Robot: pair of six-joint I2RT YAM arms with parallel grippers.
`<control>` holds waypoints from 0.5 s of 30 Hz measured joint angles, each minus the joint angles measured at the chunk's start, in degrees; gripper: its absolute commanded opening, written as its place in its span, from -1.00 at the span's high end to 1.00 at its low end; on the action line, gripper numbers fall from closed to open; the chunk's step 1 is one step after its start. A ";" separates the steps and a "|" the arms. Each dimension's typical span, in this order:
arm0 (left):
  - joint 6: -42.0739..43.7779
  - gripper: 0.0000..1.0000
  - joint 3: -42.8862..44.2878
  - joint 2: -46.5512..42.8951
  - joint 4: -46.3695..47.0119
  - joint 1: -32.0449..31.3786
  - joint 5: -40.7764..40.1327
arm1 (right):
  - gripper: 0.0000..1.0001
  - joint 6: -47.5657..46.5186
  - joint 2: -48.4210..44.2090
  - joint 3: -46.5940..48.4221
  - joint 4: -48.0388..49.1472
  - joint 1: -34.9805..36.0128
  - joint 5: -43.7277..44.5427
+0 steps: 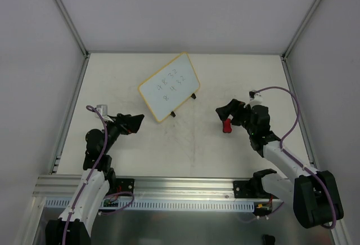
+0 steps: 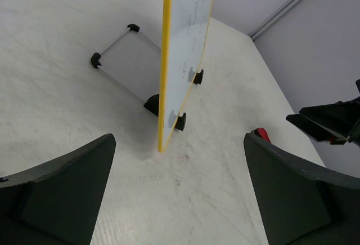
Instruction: Erase the whiteboard
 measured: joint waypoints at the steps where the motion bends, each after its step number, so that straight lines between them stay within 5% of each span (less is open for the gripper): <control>1: 0.02 -0.98 0.00 0.02 0.00 0.00 0.00 | -0.98 0.00 0.00 0.00 -0.02 0.00 0.00; 15: 0.20 -0.98 0.00 0.02 0.00 0.00 -0.02 | -0.99 -2.36 3.54 5.92 -10.19 1.20 5.88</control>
